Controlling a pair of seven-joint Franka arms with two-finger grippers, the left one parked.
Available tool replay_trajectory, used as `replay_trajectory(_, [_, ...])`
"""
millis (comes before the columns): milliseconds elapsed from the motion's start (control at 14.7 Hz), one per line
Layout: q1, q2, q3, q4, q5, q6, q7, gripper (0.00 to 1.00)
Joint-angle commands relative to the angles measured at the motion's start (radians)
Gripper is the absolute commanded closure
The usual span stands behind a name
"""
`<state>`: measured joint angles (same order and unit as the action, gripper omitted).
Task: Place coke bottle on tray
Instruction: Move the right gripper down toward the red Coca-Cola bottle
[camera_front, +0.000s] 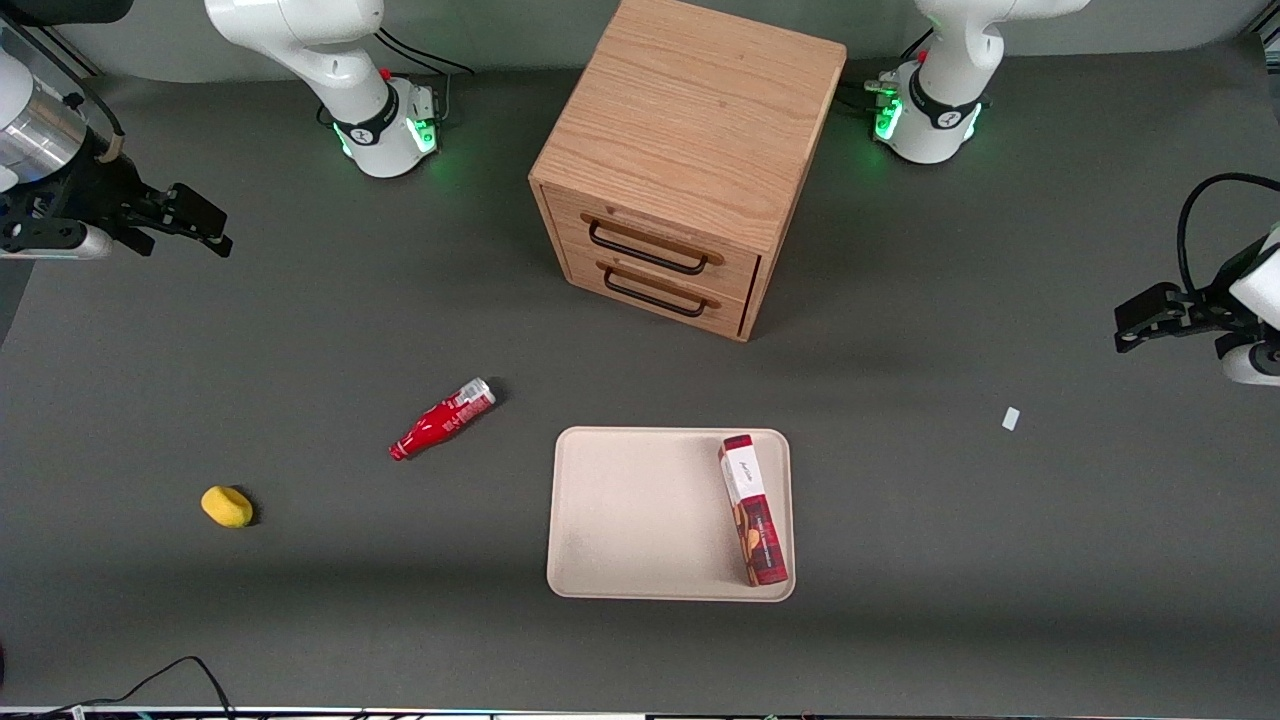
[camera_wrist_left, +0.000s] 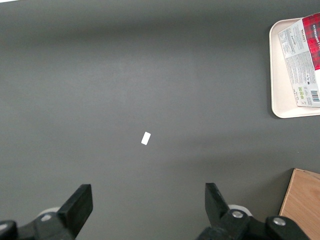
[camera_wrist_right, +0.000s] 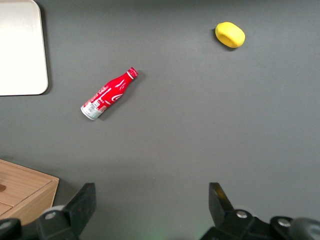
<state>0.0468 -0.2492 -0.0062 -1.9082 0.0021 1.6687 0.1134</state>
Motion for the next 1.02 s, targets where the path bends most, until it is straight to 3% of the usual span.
replay_trajectory(0, [0.008, 0.019, -0.008, 0.032, 0.009, -0.030, -0.018, 0.00])
replay_trajectory(476, [0.050, 0.094, 0.011, 0.034, 0.016, -0.008, 0.055, 0.00])
replay_trajectory(951, [0.105, 0.320, 0.089, -0.014, 0.018, 0.242, 0.691, 0.00])
